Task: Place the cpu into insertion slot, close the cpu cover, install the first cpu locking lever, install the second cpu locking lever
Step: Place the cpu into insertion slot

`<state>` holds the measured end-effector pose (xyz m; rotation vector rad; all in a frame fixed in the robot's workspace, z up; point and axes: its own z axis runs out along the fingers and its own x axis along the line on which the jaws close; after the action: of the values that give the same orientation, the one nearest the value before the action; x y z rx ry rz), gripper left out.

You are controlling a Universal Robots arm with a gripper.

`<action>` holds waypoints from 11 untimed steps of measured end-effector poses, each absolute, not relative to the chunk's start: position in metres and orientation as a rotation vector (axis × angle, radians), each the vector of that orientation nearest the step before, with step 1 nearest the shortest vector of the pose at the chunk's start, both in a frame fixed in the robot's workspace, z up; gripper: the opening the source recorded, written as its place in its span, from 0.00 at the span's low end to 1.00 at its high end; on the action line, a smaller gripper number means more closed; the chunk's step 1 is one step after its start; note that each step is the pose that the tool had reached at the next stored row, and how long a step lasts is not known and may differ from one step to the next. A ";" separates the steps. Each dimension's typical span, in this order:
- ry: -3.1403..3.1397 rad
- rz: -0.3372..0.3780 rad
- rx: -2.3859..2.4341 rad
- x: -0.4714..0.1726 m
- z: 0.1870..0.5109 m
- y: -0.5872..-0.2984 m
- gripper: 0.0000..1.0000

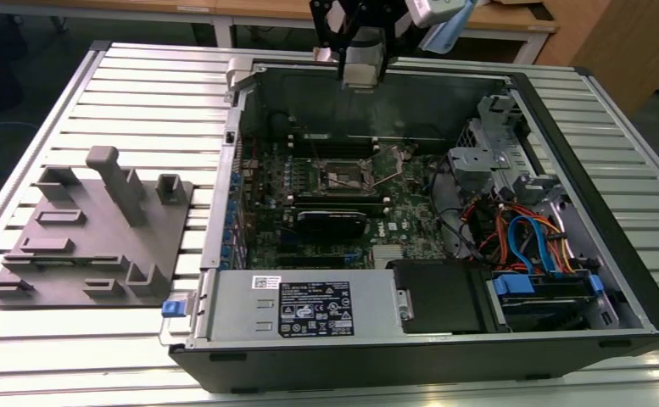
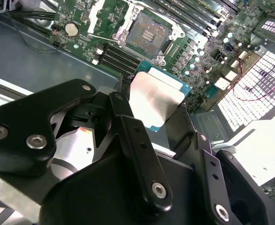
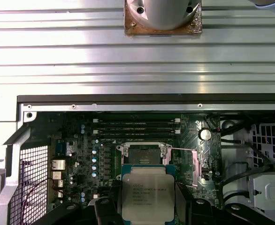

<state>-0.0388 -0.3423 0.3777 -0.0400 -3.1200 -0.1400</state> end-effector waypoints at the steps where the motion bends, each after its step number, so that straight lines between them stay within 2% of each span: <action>1: -3.120 -0.140 -0.040 -0.039 0.378 -0.342 0.54; 11: -3.118 -0.140 -0.206 -0.039 0.378 -0.342 0.54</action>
<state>-0.0388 -0.3422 0.3775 -0.2056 -3.1183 -0.1404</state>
